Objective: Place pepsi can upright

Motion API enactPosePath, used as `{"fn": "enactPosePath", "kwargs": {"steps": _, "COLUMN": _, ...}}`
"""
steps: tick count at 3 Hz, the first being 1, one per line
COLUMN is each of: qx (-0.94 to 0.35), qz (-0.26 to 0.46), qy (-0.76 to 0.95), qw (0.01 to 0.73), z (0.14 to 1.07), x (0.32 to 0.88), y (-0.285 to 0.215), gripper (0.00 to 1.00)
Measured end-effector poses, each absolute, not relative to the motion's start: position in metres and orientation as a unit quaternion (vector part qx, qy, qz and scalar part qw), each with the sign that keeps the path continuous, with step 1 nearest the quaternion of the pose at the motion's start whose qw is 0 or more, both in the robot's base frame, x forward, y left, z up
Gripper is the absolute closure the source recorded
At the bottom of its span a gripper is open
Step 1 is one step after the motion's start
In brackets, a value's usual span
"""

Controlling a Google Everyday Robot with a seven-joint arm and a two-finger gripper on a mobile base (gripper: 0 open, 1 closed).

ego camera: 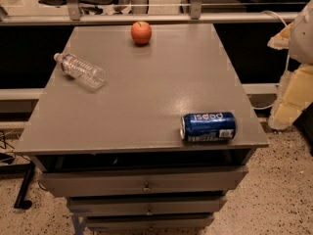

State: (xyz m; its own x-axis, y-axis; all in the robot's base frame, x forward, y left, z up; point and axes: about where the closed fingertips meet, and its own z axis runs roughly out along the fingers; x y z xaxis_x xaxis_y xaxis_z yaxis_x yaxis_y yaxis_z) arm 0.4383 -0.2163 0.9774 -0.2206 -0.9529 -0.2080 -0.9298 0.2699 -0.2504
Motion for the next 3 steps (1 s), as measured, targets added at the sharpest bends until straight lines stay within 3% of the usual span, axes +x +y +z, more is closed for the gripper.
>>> {"fn": "enactPosePath", "kwargs": {"steps": 2, "qx": -0.604, "qz": -0.032, "qy": 0.778, "qw": 0.171, "z": 0.979, "x": 0.443, "y": -0.214, "gripper": 0.00}}
{"fn": "enactPosePath", "kwargs": {"steps": 3, "qx": -0.611, "qz": -0.007, "qy": 0.769, "qw": 0.187, "z": 0.960, "x": 0.462, "y": -0.184, "gripper": 0.00}}
